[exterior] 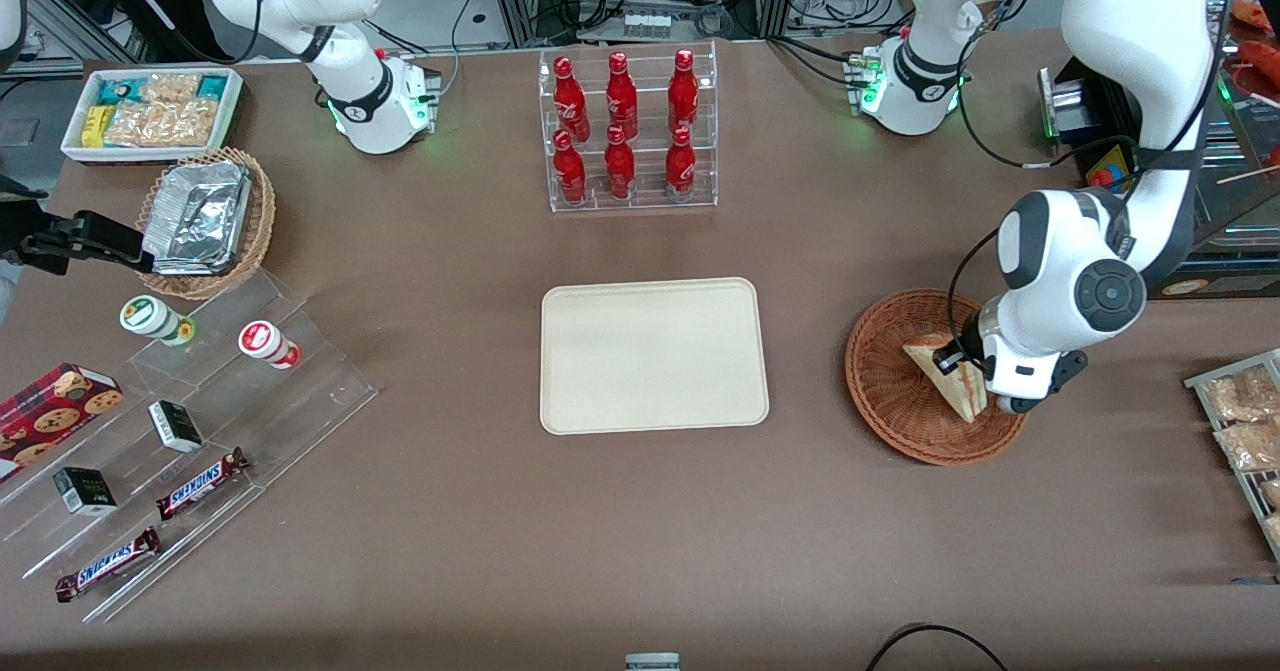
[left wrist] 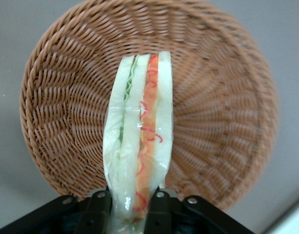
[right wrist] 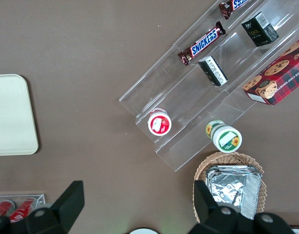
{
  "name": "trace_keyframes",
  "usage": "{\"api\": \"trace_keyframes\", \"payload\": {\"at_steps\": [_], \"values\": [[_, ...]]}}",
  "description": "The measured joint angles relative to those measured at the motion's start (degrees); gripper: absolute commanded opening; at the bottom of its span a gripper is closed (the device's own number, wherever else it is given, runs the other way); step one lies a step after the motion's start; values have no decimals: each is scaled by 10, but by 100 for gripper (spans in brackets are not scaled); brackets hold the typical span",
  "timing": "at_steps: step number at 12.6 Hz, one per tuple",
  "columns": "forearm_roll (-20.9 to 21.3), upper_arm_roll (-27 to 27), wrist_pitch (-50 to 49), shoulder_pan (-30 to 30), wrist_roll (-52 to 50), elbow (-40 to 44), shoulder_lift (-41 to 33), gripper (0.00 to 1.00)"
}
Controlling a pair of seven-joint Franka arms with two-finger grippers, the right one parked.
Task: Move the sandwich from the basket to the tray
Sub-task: 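Close the left gripper on the sandwich and lift it, then carry the held sandwich over to the cream tray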
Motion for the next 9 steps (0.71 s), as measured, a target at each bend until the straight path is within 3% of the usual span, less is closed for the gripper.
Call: {"api": "trace_keyframes", "payload": {"at_steps": [6,9], "values": [[0,-113,-50,-15,1,58,-1,0],[0,-134,-48,-62,-6,88,25,0]]}}
